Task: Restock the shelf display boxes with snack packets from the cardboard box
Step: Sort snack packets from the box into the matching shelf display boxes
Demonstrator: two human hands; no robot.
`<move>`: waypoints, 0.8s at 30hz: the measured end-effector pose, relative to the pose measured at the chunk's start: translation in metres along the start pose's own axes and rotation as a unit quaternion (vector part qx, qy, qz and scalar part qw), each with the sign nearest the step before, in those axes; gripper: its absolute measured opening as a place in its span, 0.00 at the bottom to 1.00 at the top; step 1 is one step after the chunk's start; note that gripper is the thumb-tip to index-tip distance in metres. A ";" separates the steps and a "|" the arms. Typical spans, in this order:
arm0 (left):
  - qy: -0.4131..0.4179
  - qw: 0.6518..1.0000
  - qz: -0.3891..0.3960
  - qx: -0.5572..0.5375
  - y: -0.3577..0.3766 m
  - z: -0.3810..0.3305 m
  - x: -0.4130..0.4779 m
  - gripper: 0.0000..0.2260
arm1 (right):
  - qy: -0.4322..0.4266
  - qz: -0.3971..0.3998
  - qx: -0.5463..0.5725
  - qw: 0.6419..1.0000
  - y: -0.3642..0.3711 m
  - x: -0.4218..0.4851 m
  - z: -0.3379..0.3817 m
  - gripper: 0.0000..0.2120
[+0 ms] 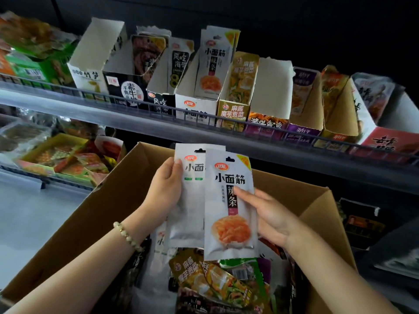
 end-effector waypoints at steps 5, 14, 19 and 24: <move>0.003 0.995 -0.016 0.095 0.004 0.010 -0.009 0.14 | 0.000 -0.025 0.054 0.998 0.006 0.007 -0.010 0.13; -0.212 0.926 0.296 -0.096 0.038 0.014 -0.048 0.25 | -0.007 0.033 0.069 0.997 0.022 0.005 -0.010 0.14; -0.145 0.944 0.284 -0.086 0.034 0.017 -0.037 0.20 | -0.148 -0.076 -0.030 0.986 0.009 0.006 0.007 0.14; -0.089 0.955 0.282 -0.027 0.036 0.024 -0.038 0.26 | -0.201 -0.122 -0.078 0.969 0.008 0.005 0.004 0.13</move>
Point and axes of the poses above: each hand's wrist, its own x-axis towards the middle knuckle, its own y-axis out of the palm, z = x × y, the point moved 5 cm from there along x, towards the middle knuckle, and after that the axes turned 4 degrees about -y, right-handed, at the moved point
